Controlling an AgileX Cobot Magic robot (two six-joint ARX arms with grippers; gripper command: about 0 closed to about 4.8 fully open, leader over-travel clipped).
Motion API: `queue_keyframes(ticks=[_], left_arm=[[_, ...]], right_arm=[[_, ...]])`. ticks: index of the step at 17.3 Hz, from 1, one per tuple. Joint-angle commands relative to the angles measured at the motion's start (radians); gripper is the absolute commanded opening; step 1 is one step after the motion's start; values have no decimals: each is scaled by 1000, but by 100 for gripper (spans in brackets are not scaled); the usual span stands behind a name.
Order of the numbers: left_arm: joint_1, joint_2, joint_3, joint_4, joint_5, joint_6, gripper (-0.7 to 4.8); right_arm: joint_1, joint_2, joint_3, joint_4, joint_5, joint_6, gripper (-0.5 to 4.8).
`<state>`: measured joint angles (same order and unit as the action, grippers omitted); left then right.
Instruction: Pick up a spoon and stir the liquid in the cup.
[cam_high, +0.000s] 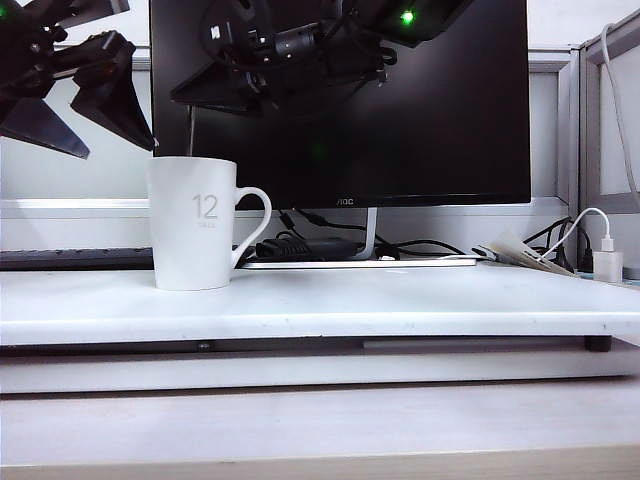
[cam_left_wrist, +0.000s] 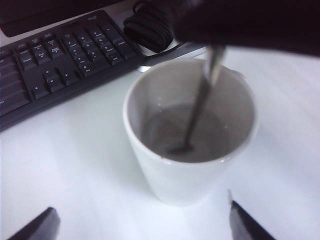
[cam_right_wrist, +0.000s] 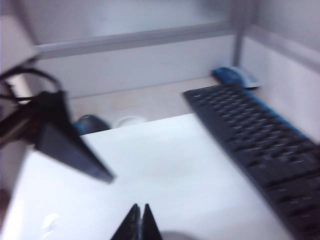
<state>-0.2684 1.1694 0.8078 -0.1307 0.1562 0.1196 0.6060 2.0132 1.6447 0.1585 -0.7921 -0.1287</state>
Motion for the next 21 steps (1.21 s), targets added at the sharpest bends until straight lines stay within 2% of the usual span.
queue_keyframes(ticks=[1,4,7,10,11,14,16,18,20,21], left_arm=[[2,-5,4,18,1,4,479],[2,-16,4,16,1,4,479],[2,-36,4,13,-5,4,479],[2,-54,4,13,-4,4,479],[2,-64,4,13,-5,4,479],[2,-84,4,12,-6,4,479],[2,-91,4,10,-6,3,479],[2,-104,4,4,-6,3,479],[2,-114,4,2,-6,3,479],[2,-117,4,-3,-6,3,479]], right_arm=[[0,-5,5,-104,-11,1,-5],[0,-5,5,-182,99,-27,-5],[0,-5,5,-138,195,-63,-5],[1,-5,5,-41,161,-61,-5],[2,-5,5,-13,119,-58,-5],[2,-7,5,-27,56,-26,0],[2,-6,5,-34,57,-26,49],[2,-7,5,-32,58,-26,133],[2,-7,5,-32,58,-26,185],[2,-7,5,-31,57,-26,240]])
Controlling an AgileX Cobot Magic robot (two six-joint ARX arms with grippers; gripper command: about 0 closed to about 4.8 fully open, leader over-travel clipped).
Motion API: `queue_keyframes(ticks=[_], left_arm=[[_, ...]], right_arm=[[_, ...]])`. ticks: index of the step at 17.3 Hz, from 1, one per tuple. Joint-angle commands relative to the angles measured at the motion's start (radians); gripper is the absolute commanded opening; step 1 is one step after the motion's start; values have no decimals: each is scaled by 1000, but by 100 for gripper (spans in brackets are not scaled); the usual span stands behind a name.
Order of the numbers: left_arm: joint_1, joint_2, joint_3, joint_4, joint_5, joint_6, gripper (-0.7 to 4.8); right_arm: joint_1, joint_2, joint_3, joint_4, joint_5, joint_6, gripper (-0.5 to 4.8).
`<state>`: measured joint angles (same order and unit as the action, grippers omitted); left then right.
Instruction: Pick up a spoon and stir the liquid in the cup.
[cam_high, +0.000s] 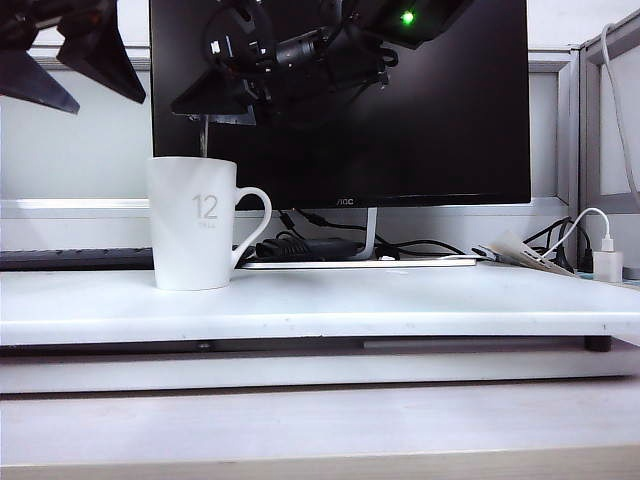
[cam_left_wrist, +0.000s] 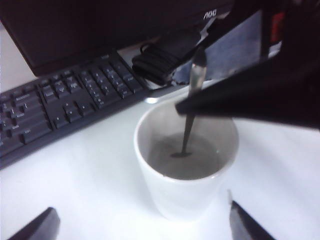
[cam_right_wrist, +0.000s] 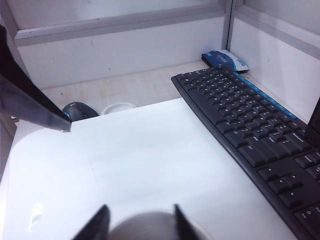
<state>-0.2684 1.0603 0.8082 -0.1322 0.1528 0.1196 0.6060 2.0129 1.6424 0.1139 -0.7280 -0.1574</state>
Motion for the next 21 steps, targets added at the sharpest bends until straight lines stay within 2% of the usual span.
queue_keyframes(ticks=[1,2,7,10,12,17,19,21], left_arm=[[2,-10,3,-10,-3,3,479],[2,-12,3,-21,-3,3,479],[2,-37,4,-37,-6,3,479],[2,-103,4,-31,-30,3,479],[2,-178,3,-42,-51,2,479],[2,-442,3,-56,-56,-16,479],[2,-573,3,-58,-63,-76,479],[2,-701,3,-88,-63,-76,479]], right_arm=[[2,-6,8,14,-7,2,327],[2,-6,8,14,-7,3,396],[0,-24,8,21,19,3,401],[-8,-113,8,19,82,2,402],[-30,-211,7,-23,87,2,401],[-131,-549,7,-311,143,23,400],[-172,-695,7,-429,215,14,401],[-224,-870,7,-563,281,-30,401]])
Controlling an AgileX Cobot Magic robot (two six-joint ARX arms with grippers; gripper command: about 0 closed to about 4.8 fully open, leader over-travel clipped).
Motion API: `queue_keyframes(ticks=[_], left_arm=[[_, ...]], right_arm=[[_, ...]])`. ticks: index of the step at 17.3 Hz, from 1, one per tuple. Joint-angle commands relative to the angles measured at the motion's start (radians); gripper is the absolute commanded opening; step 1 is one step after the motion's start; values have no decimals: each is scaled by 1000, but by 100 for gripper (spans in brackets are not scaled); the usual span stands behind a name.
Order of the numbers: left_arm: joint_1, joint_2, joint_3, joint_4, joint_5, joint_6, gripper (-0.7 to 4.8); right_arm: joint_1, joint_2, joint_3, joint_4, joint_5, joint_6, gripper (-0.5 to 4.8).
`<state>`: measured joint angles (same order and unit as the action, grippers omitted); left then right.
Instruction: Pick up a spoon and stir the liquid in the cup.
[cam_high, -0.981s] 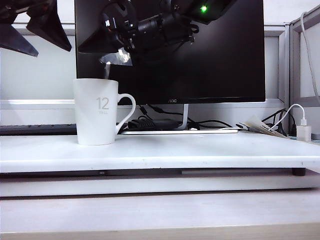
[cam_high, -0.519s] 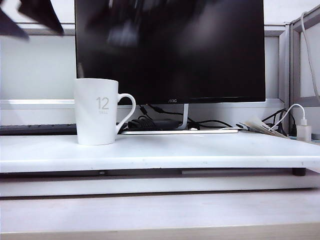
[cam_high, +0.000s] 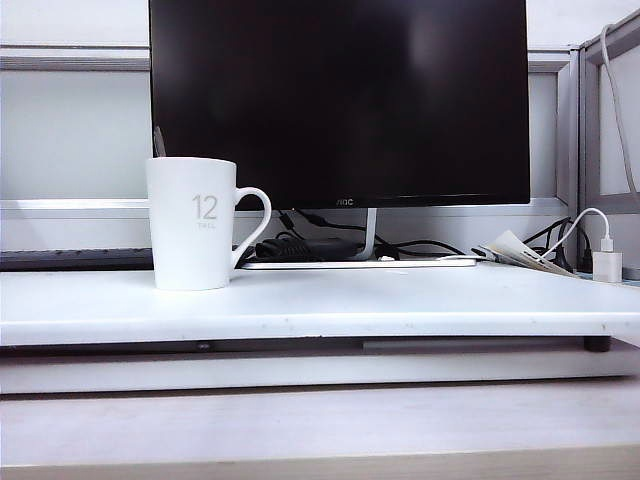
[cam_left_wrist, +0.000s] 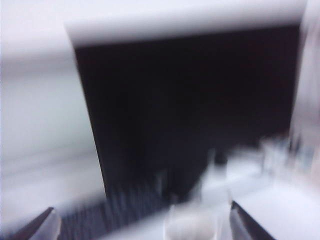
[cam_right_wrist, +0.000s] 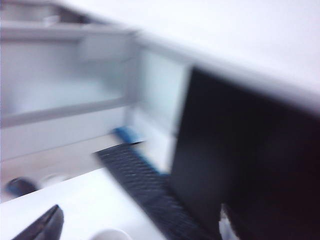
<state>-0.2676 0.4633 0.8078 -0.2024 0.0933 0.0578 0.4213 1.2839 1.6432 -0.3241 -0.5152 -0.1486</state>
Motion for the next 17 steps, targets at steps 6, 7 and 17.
queue_keyframes(ticks=[6,7,17], left_arm=[[0,-375,3,-259,-2,-74,479],[0,-396,3,-342,1,-74,479],[0,-406,-426,6,42,-272,479]], right_arm=[[-120,-619,-74,-576,188,-43,401],[-120,-713,-132,-630,206,-43,401],[-119,-1237,-1207,40,199,212,400]])
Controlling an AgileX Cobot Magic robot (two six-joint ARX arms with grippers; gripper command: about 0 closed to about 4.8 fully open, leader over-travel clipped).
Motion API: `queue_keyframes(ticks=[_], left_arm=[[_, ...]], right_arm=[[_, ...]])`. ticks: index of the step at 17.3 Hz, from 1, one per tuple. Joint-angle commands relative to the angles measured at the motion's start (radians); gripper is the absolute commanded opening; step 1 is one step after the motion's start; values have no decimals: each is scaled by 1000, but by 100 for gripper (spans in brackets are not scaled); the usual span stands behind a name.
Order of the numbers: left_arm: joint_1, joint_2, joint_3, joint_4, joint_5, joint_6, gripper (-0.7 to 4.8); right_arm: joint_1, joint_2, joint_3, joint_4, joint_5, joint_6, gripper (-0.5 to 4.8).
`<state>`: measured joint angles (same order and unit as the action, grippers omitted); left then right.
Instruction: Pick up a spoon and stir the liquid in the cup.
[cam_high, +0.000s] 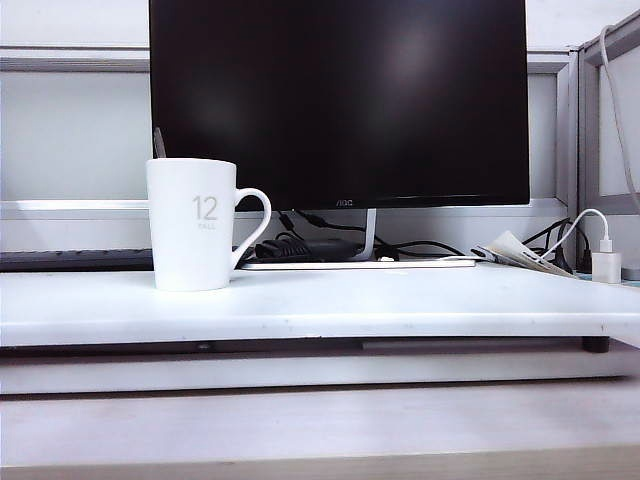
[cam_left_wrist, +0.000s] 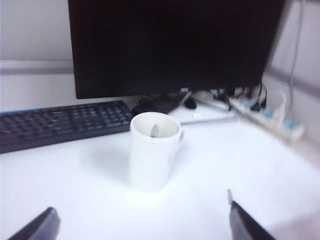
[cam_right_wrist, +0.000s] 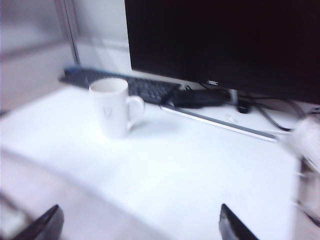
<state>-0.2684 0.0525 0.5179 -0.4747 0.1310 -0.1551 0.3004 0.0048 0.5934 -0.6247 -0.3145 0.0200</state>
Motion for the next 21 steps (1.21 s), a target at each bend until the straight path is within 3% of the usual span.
queue_keyframes(ticks=[1,2,4,7,8,9,10,12,21], left_arm=[[1,11,-204,355,0,-66,479],[1,16,-261,378,-18,-66,479],[1,18,-340,380,-68,-68,479],[1,18,-433,386,-67,-93,479],[1,18,-452,387,-67,-93,426],[1,18,-480,387,-67,-93,320],[1,18,-497,387,-64,-93,238],[1,18,-508,351,-62,-92,-19],[1,18,-508,349,-57,-88,-5]], right_arm=[[2,77,-249,522,2,44,400],[2,111,-323,660,14,45,399],[2,185,-413,766,84,63,399],[3,243,-474,750,91,63,392],[3,244,-487,740,90,63,360],[3,244,-504,725,87,63,271],[3,244,-524,726,87,64,146],[3,244,-561,727,88,63,-10],[3,244,-581,724,99,73,13]])
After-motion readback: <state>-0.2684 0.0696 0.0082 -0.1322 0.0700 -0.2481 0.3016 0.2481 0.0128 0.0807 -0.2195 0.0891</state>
